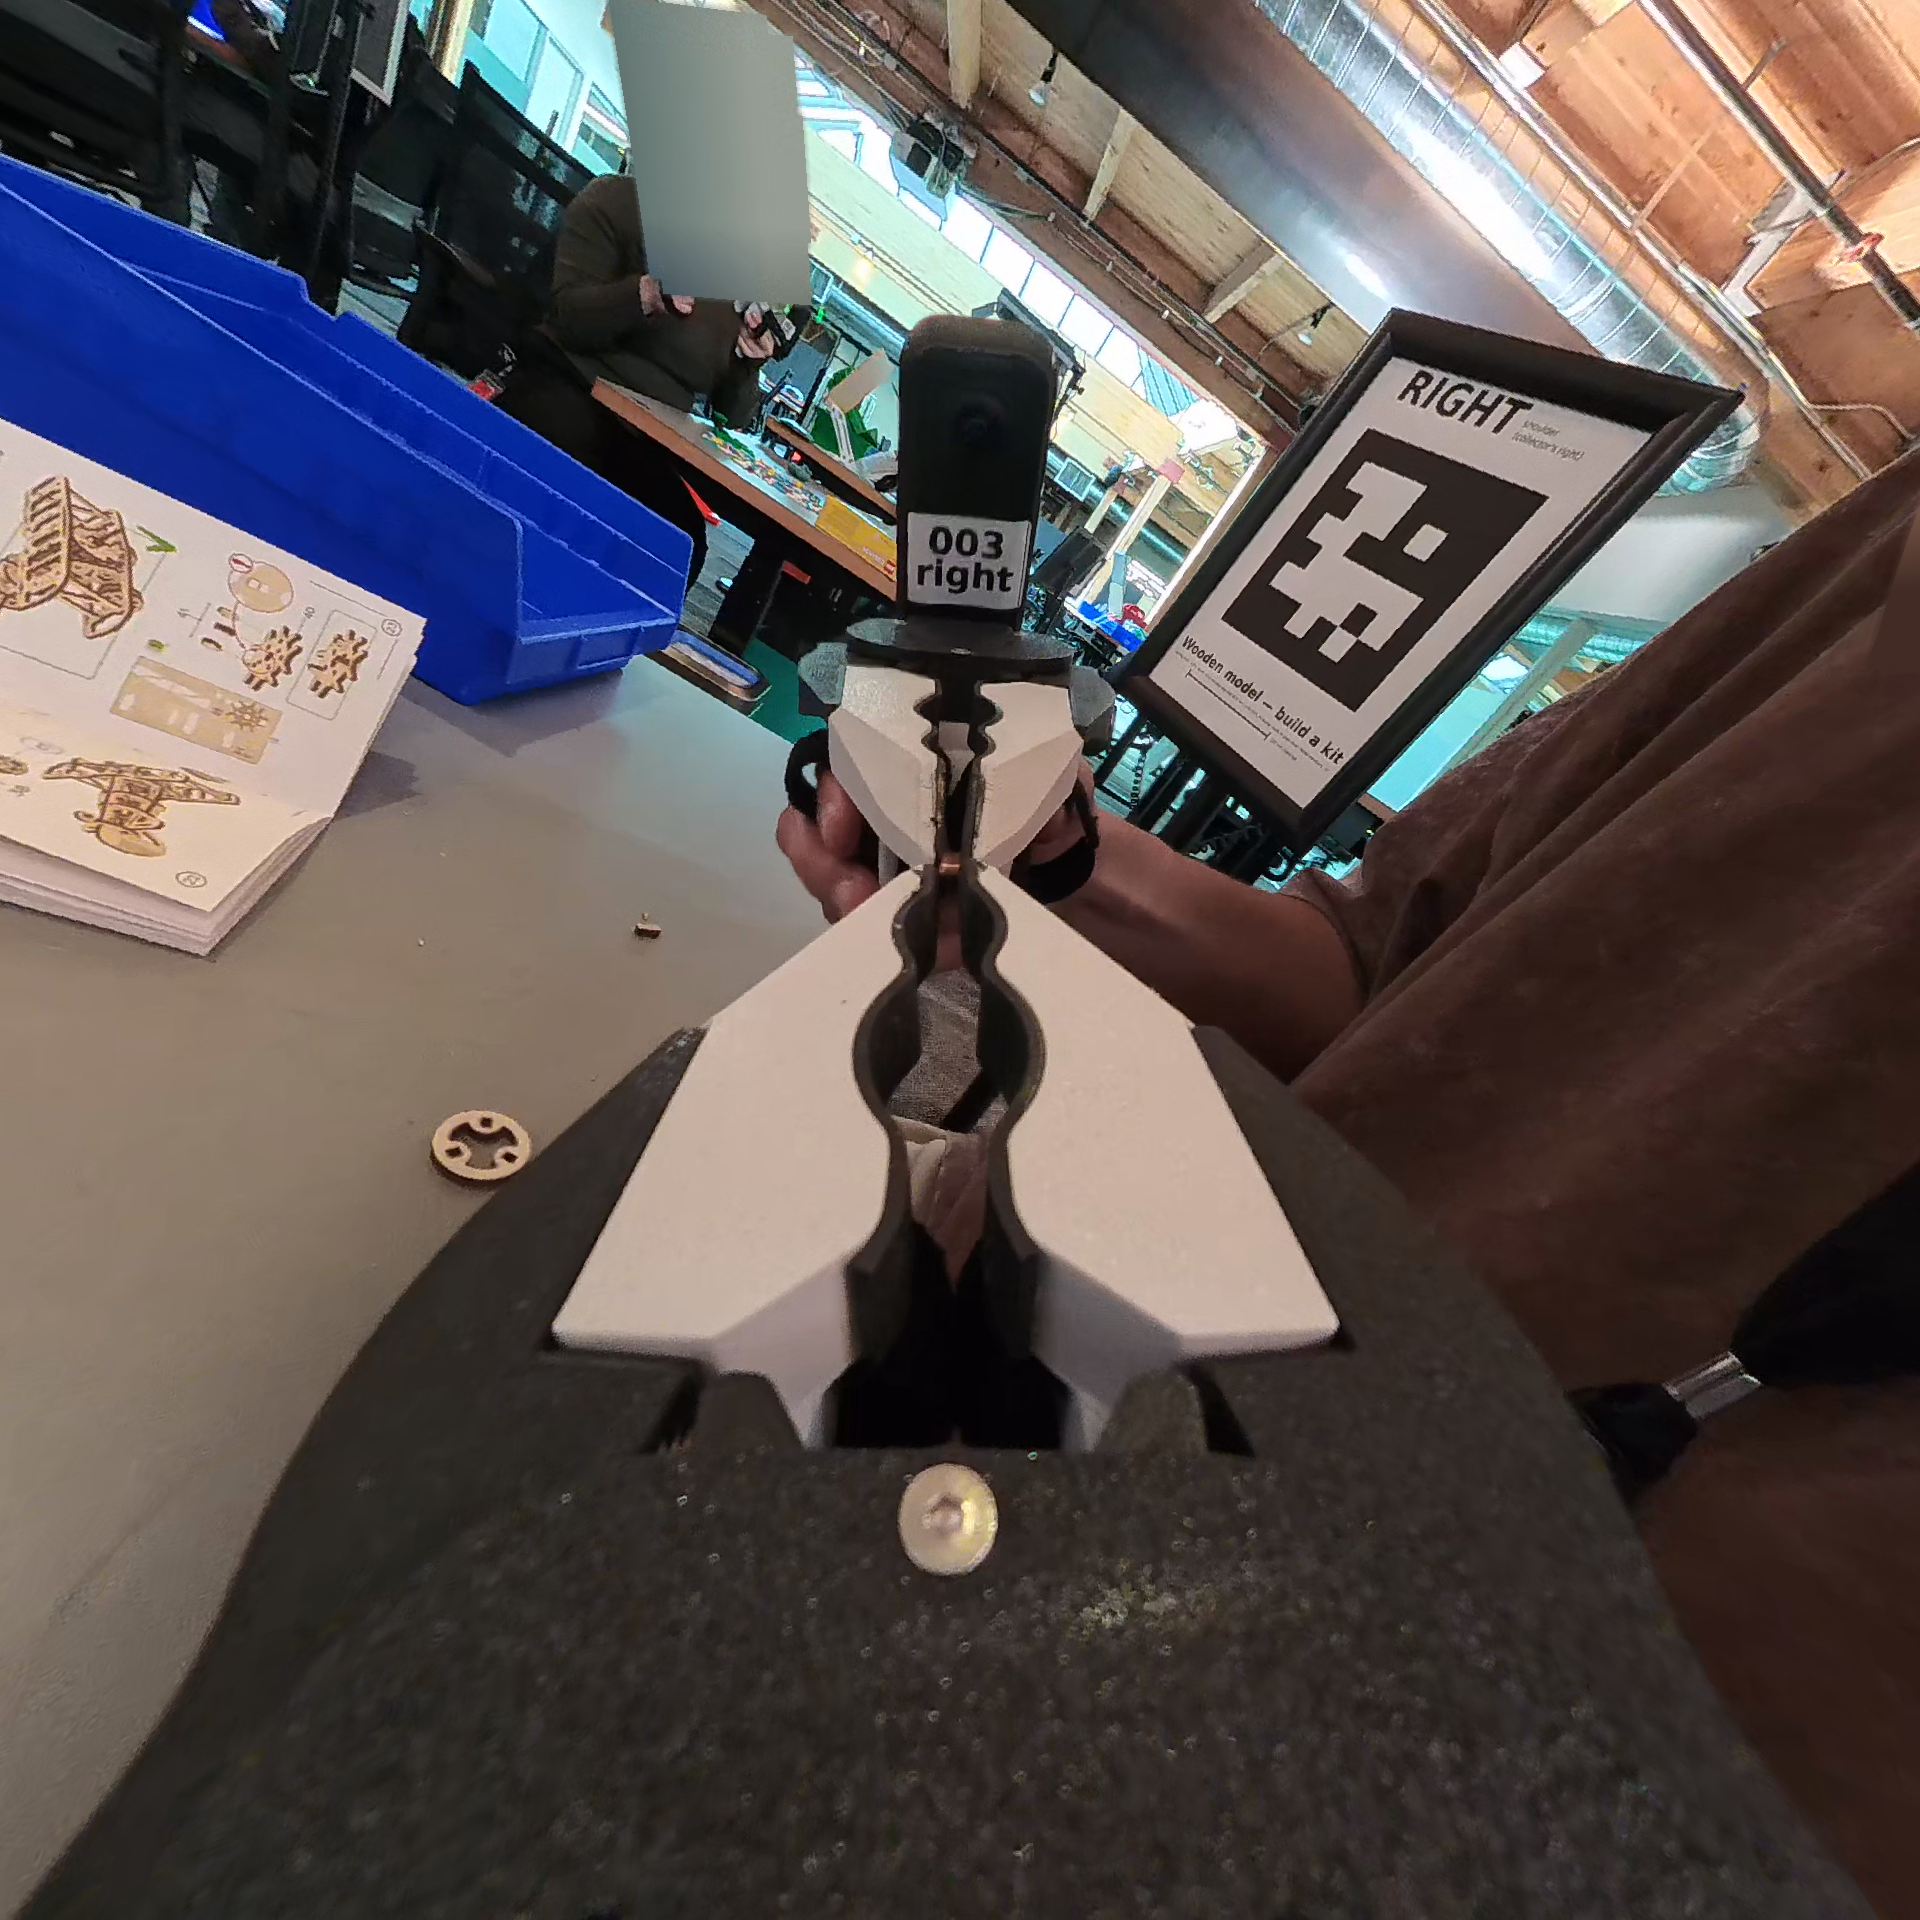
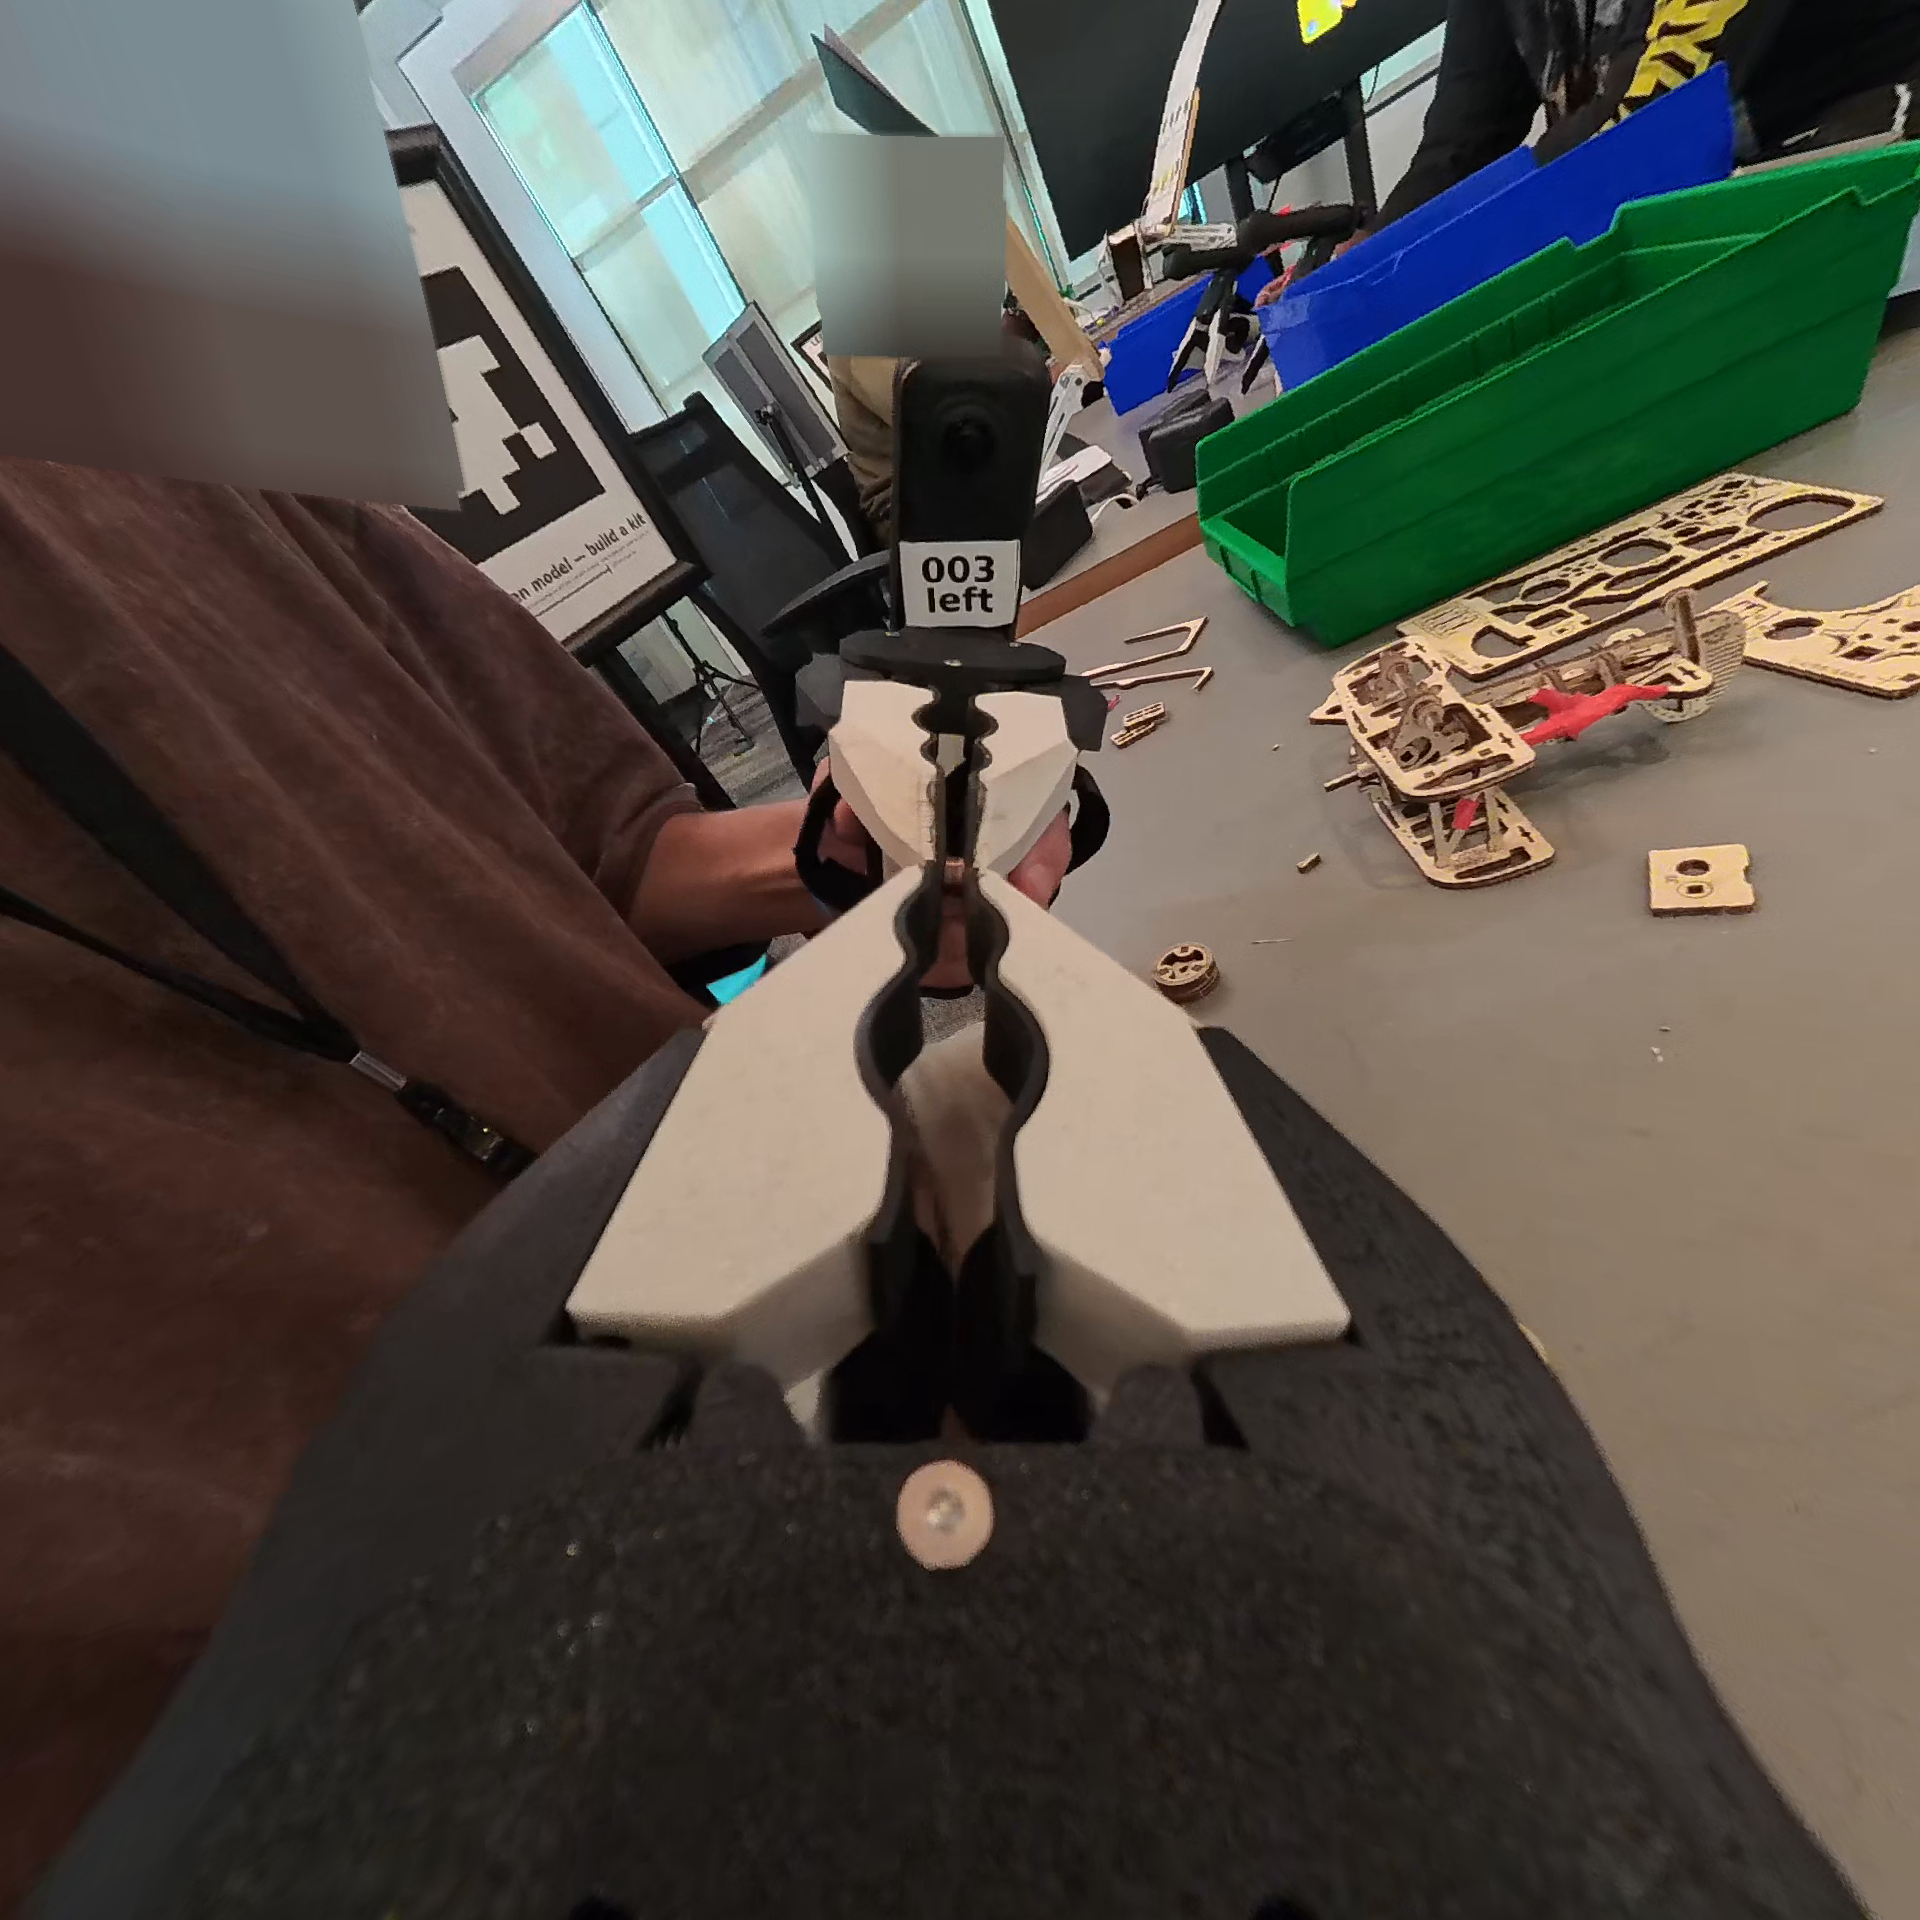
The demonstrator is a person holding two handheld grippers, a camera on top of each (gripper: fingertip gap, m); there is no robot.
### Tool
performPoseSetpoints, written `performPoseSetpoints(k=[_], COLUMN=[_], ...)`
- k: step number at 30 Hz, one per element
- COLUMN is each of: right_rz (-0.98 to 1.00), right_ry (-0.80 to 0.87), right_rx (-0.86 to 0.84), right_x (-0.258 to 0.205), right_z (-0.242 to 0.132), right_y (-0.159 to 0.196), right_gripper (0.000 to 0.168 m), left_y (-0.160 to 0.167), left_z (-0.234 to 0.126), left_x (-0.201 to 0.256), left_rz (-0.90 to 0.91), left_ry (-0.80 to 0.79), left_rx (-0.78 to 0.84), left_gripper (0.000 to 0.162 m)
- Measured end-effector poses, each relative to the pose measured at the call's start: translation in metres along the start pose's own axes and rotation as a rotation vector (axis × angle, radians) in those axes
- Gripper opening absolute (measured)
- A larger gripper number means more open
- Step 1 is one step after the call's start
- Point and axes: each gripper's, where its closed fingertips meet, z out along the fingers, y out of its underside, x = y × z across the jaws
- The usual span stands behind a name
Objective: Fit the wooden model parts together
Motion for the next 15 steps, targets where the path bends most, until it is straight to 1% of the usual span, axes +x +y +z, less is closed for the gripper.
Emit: performPoseSetpoints(k=[2,4,5,6,7,8,9,10,11,13,14,15], right_rz=[-0.018,-0.018,-0.028,-0.051,-0.073,-0.069,-0.035,0.015,0.054,0.104,0.123,0.146], right_ry=[0.013,0.043,0.122,0.225,0.304,0.37,0.416,0.429,0.456,0.504,0.521,0.544], right_rx=[-0.022,-0.125,-0.207,-0.326,-0.47,-0.617,-0.737,-0.808,-0.831,-0.867,-0.877,-0.881], right_x=[0.002,0.012,0.028,0.049,0.067,0.083,0.095,0.101,0.109,0.118,0.12,0.121], right_z=[-0.001,-0.004,-0.009,-0.017,-0.027,-0.038,-0.048,-0.052,-0.052,-0.052,-0.051,-0.05], right_y=[0.0,0.008,0.014,0.026,0.04,0.056,0.069,0.078,0.082,0.089,0.092,0.095], right_gripper=[0.003,0.003,0.003,0.003,0.002,0.003,0.003,0.003,0.003,0.003,0.003,0.003], left_y=[0.0,0.008,0.017,0.026,0.035,0.043,0.053,0.062,0.069,0.081,0.084,0.089], left_z=[0.001,0.002,0.001,0.0,-0.003,-0.002,0.001,0.003,0.006,0.01,0.012,0.015], left_x=[-0.002,-0.014,-0.027,-0.043,-0.06,-0.072,-0.081,-0.091,-0.101,-0.118,-0.125,-0.128], left_rz=[0.021,0.068,0.114,0.166,0.21,0.236,0.254,0.28,0.322,0.423,0.449,0.445], left_ry=[-0.024,-0.113,-0.195,-0.297,-0.404,-0.474,-0.516,-0.569,-0.616,-0.659,-0.669,-0.643], left_rx=[0.001,-0.054,-0.112,-0.18,-0.242,-0.296,-0.346,-0.403,-0.464,-0.578,-0.615,-0.641], left_gripper=[0.001,0.002,0.008,0.015,0.017,0.021,0.023,0.024,0.026,0.028,0.028,0.027])
